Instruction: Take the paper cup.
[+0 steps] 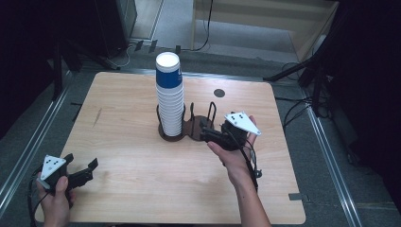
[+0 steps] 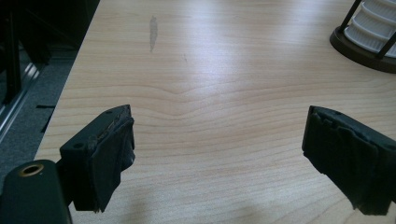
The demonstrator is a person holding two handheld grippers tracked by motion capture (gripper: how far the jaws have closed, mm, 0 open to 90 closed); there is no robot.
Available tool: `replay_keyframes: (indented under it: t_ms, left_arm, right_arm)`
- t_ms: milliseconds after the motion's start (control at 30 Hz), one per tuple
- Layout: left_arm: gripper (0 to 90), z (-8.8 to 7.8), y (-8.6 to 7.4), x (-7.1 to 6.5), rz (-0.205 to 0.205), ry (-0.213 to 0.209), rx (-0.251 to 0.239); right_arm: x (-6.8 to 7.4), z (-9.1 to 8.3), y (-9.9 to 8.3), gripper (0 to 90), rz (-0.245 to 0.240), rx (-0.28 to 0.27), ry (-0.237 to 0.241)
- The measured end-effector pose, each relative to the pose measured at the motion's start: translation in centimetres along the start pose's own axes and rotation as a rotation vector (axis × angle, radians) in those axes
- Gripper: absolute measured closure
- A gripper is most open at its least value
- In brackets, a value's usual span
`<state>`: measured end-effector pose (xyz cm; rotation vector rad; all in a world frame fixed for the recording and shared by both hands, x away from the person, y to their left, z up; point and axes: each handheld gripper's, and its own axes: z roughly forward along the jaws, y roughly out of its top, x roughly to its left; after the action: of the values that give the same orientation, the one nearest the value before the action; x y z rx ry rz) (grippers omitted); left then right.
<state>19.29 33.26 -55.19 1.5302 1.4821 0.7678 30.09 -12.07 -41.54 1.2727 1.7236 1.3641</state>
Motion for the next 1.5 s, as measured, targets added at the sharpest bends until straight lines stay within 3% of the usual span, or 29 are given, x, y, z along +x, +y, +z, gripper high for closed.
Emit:
replay_keyframes:
  t_ms: [400,1300,1500]
  left_arm:
    - [9.8,0.0,0.0,0.1,-0.009,-0.004,-0.003]
    - [9.8,0.0,0.0,0.1,-0.010,-0.009,-0.003]
    - [9.8,0.0,0.0,0.1,-0.012,-0.010,-0.005]
  right_arm:
    - [1.7,1.5,0.8,0.0,-0.003,0.005,0.025]
    - [5.7,3.8,2.7,0.2,-0.014,-0.050,0.147]
    - [6.5,4.5,3.1,0.3,-0.012,-0.056,0.155]
